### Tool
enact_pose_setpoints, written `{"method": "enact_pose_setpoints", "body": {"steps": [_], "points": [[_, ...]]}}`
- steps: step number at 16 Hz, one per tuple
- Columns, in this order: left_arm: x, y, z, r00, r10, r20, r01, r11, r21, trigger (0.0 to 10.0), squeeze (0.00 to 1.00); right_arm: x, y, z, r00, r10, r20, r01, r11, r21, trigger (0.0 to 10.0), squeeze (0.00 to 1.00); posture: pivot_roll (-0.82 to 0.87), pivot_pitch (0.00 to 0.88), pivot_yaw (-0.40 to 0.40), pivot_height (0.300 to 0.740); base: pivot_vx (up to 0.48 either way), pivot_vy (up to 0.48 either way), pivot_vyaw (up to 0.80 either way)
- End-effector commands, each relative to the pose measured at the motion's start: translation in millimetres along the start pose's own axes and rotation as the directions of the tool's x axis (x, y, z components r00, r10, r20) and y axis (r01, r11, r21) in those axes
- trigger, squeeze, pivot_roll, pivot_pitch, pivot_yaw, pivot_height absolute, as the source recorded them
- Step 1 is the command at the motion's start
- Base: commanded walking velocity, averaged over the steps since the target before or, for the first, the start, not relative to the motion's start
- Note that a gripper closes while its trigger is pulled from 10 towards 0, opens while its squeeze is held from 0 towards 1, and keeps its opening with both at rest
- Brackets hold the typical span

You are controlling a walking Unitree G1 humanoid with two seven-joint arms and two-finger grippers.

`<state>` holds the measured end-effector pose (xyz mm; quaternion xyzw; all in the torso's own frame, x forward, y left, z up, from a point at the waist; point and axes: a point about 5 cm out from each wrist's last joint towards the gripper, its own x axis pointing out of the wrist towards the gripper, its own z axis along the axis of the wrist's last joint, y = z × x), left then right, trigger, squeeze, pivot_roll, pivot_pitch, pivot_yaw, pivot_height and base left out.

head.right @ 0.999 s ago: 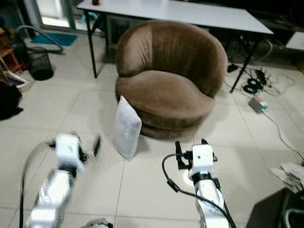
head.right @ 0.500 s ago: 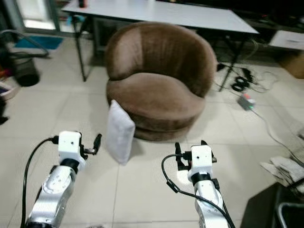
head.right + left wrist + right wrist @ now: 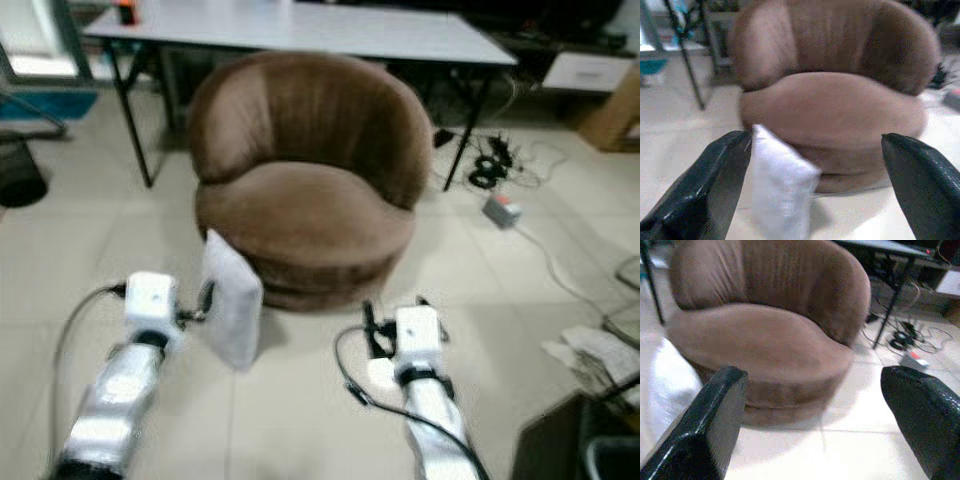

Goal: Move the pillow to the sofa from floor

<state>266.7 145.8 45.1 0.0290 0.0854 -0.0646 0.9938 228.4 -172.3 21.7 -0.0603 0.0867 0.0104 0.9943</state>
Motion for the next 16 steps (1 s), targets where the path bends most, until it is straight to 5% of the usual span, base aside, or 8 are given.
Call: {"method": "enact_pose_setpoints", "body": {"steps": [1, 16], "points": [[-0.9, 7.8, 0.5, 1.000, 0.014, 0.000, -0.014, 1.000, 0.024, 10.0, 0.00, 6.1, 4.3, 8.4, 0.999, 0.006, 0.034, -0.006, 1.000, 0.008, 10.0, 0.00, 0.08, 0.002, -0.055, 0.728, 0.461, 0.000, 0.00], [-2.2, 6.4, -1.3, 1.000, 0.029, 0.004, -0.029, 0.999, 0.015, 10.0, 0.00, 6.5, 9.9, 7.9, 0.999, 0.031, 0.028, -0.031, 1.000, 0.004, 10.0, 0.00, 0.09, 0.000, -0.056, 0.728, 0.445, 0.000, 0.00]]}}
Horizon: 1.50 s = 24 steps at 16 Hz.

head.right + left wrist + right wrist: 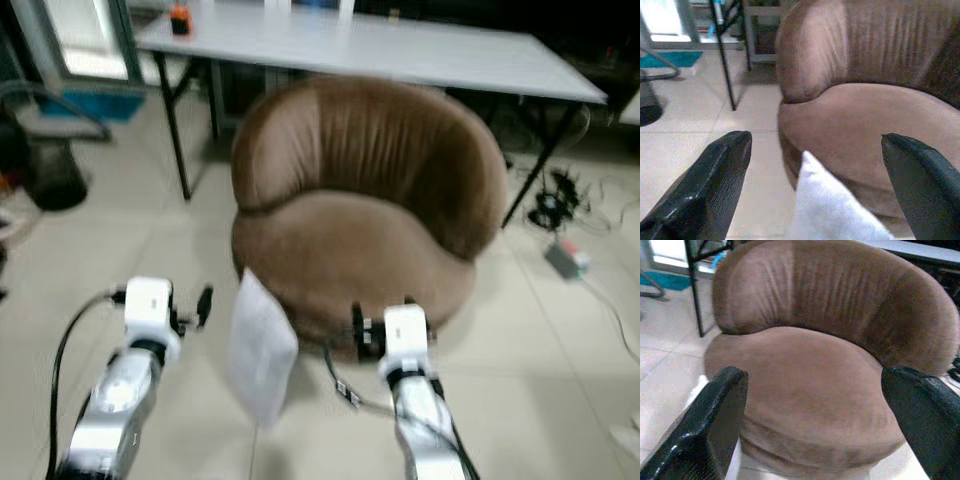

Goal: Move the pillow to the sofa from floor

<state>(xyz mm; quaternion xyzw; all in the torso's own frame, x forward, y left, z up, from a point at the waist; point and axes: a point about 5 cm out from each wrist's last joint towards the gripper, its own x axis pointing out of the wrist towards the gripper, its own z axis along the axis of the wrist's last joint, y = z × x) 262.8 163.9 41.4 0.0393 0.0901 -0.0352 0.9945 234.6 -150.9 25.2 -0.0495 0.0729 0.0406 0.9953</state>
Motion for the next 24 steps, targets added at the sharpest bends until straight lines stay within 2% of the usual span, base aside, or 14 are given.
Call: {"method": "enact_pose_setpoints", "body": {"steps": [1, 4, 12, 17, 24], "points": [[2.3, -11.9, 4, 0.999, -0.035, 0.014, 0.035, 0.999, 0.002, 10.0, 0.00, 0.4, -10.7, 1, 0.999, -0.034, -0.006, 0.034, 0.999, -0.018, 10.0, 0.00, 0.09, 0.000, -0.057, 0.728, 0.428, 0.000, 0.00], [2.1, -12.7, 2, 0.999, -0.033, 0.005, 0.033, 0.999, 0.004, 10.0, 0.00, 0.6, -9.0, 2, 1.000, -0.025, -0.019, 0.025, 1.000, -0.010, 10.0, 0.00, 0.09, 0.000, -0.056, 0.728, 0.429, 0.000, 0.00], [1.0, -14.1, 3, 0.999, -0.039, 0.011, 0.038, 0.999, 0.027, 10.0, 0.00, 1.3, -7.6, -1, 1.000, -0.014, -0.022, 0.013, 1.000, -0.014, 10.0, 0.00, 0.09, 0.002, -0.052, 0.728, 0.000, 0.000, 0.00], [1.4, -13.2, 4, 0.999, -0.034, 0.013, 0.033, 0.999, 0.017, 10.0, 0.00, -1.3, -9.4, -9, 0.999, -0.006, -0.042, 0.005, 1.000, -0.016, 10.0, 0.00, 0.08, 0.006, -0.053, 0.728, 0.459, 0.000, 0.00], [2.1, -15.4, 6, 0.998, -0.051, 0.024, 0.050, 0.998, 0.033, 10.0, 0.00, 0.5, -7.5, -10, 0.999, 0.010, -0.033, -0.010, 1.000, -0.022, 10.0, 0.00, 0.08, 0.010, -0.051, 0.728, 0.461, 0.000, 0.00]]}}
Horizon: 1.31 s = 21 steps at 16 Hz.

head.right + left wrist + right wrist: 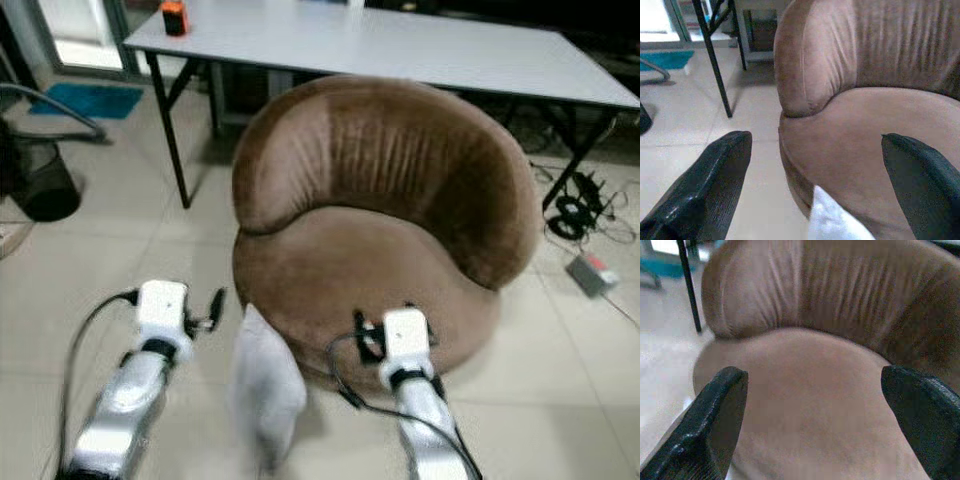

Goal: Move the pillow to the sofa from floor

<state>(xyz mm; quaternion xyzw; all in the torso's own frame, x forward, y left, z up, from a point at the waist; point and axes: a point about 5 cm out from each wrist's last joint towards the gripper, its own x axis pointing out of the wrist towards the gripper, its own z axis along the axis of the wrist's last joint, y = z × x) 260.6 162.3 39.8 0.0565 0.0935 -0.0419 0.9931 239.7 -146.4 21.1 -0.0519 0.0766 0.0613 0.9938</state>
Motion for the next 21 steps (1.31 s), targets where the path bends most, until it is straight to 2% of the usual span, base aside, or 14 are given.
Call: {"method": "enact_pose_setpoints", "body": {"steps": [1, 8, 17, 19, 20, 21], "points": [[4.1, -12.9, 9, 0.999, -0.026, 0.035, 0.025, 1.000, 0.011, 10.0, 0.00, -6.0, -11.5, -7, 0.999, -0.024, -0.023, 0.023, 1.000, -0.018, 10.0, 0.00, 0.08, 0.009, -0.053, 0.728, 0.000, 0.000, 0.00], [2.1, -12.5, 5, 0.999, -0.030, 0.017, 0.029, 1.000, 0.008, 10.0, 0.00, -8.0, -9.2, -8, 1.000, -0.013, -0.011, 0.013, 1.000, -0.018, 10.0, 0.00, 0.08, 0.005, -0.048, 0.728, 0.000, 0.000, 0.00], [4.0, -8.6, 1, 1.000, -0.012, -0.008, 0.012, 1.000, -0.009, 10.0, 0.00, -7.1, -3.7, -8, 1.000, 0.013, -0.028, -0.014, 1.000, -0.021, 10.0, 0.00, 0.09, 0.000, -0.047, 0.669, 0.000, 0.000, 0.00], [2.9, -7.0, 7, 0.998, -0.008, 0.060, 0.011, 0.999, -0.047, 10.0, 0.00, -6.2, -9.0, -3, 1.000, -0.026, 0.004, 0.027, 1.000, -0.010, 10.0, 0.00, 0.09, 0.000, -0.050, 0.654, 0.000, 0.000, 0.00], [1.2, -2.8, 15, 0.992, -0.009, 0.124, 0.012, 1.000, -0.029, 10.0, 0.00, -4.2, -14.1, 4, 0.998, -0.054, 0.044, 0.054, 0.998, 0.013, 10.0, 0.00, 0.09, 0.000, -0.056, 0.644, 0.000, 0.000, 0.00], [-2.7, 9.2, 14, 0.992, 0.031, 0.125, -0.024, 0.998, -0.055, 10.0, 0.00, -2.2, -17.8, 9, 0.995, -0.074, 0.071, 0.073, 0.997, 0.016, 10.0, 0.00, 0.09, 0.000, -0.057, 0.634, 0.000, 0.000, 0.00]]}}
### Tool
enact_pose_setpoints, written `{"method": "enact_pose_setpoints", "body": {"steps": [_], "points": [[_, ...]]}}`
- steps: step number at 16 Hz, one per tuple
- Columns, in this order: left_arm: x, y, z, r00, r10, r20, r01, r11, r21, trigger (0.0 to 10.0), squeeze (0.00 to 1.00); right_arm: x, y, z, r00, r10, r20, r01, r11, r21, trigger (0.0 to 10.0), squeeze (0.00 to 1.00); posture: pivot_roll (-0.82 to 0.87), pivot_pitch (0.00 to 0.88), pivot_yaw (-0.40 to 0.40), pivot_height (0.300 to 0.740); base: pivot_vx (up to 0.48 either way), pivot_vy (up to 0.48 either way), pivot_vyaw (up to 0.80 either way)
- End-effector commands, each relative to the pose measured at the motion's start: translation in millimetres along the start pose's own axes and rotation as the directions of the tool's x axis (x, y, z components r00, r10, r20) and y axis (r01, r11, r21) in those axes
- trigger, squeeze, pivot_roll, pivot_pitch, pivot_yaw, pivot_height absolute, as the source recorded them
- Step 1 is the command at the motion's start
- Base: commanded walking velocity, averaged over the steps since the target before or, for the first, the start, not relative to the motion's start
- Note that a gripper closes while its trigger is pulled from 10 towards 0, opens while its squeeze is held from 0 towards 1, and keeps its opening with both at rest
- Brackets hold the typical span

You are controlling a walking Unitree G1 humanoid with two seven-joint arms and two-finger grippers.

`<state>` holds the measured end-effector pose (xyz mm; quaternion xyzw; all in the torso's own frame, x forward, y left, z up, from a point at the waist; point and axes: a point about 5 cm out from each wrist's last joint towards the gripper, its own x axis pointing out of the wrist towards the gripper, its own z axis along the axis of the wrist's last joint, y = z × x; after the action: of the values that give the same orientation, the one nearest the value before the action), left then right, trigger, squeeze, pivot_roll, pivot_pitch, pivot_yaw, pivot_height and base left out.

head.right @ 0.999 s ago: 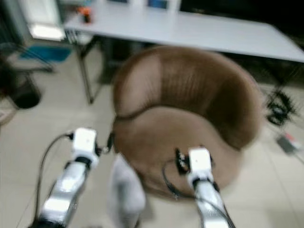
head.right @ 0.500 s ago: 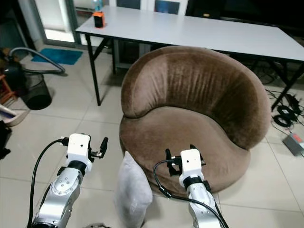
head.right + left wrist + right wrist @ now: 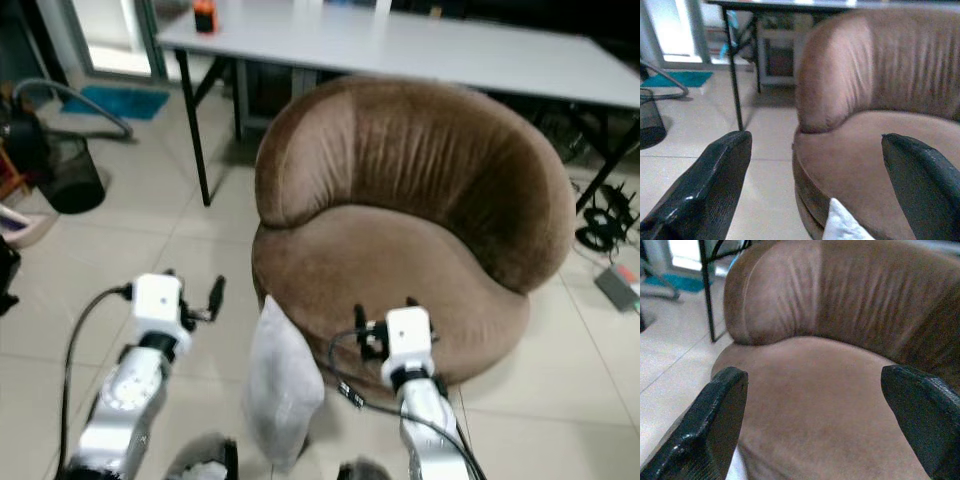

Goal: Move the pillow to the sofa from floor

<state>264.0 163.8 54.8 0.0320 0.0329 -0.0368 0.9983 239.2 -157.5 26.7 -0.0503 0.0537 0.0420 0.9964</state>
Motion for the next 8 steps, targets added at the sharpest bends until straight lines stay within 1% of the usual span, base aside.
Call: {"method": "enact_pose_setpoints", "body": {"steps": [1, 2, 6, 7, 8], "points": [[-4.8, 9.9, -1.6, 1.000, 0.026, -0.003, -0.026, 1.000, -0.017, 10.0, 0.00, 1.6, -7.0, 6.3, 0.999, -0.038, 0.033, 0.037, 0.999, 0.009, 10.0, 0.00, 0.09, 0.000, -0.057, 0.629, 0.000, 0.000, 0.00], [-6.4, 12.0, -2.5, 1.000, 0.030, -0.007, -0.030, 0.999, -0.018, 10.0, 0.00, 2.3, -7.4, 6.6, 0.999, -0.035, 0.034, 0.035, 0.999, 0.004, 10.0, 0.00, 0.10, 0.000, -0.060, 0.624, 0.000, 0.000, 0.00], [-6.5, 12.2, -5.3, 0.999, 0.038, -0.023, -0.038, 0.999, -0.025, 10.0, 0.00, 3.6, -3.1, 4.4, 1.000, -0.006, 0.018, 0.007, 1.000, -0.002, 10.0, 0.00, 0.11, 0.000, -0.069, 0.609, 0.000, 0.000, 0.00], [-7.1, 12.9, -8.5, 0.998, 0.046, -0.033, -0.047, 0.999, -0.020, 10.0, 0.00, 2.9, 0.2, 1.1, 1.000, 0.012, -0.004, -0.012, 1.000, -0.012, 10.0, 0.00, 0.11, 0.000, -0.071, 0.604, 0.000, 0.000, 0.00], [-7.4, 13.6, -10.0, 0.998, 0.050, -0.040, -0.051, 0.999, -0.013, 10.0, 0.00, 2.5, 0.6, -3.1, 0.999, 0.013, -0.037, -0.014, 0.999, -0.040, 10.0, 0.00, 0.11, 0.000, -0.073, 0.604, 0.000, 0.000, 0.00]]}}
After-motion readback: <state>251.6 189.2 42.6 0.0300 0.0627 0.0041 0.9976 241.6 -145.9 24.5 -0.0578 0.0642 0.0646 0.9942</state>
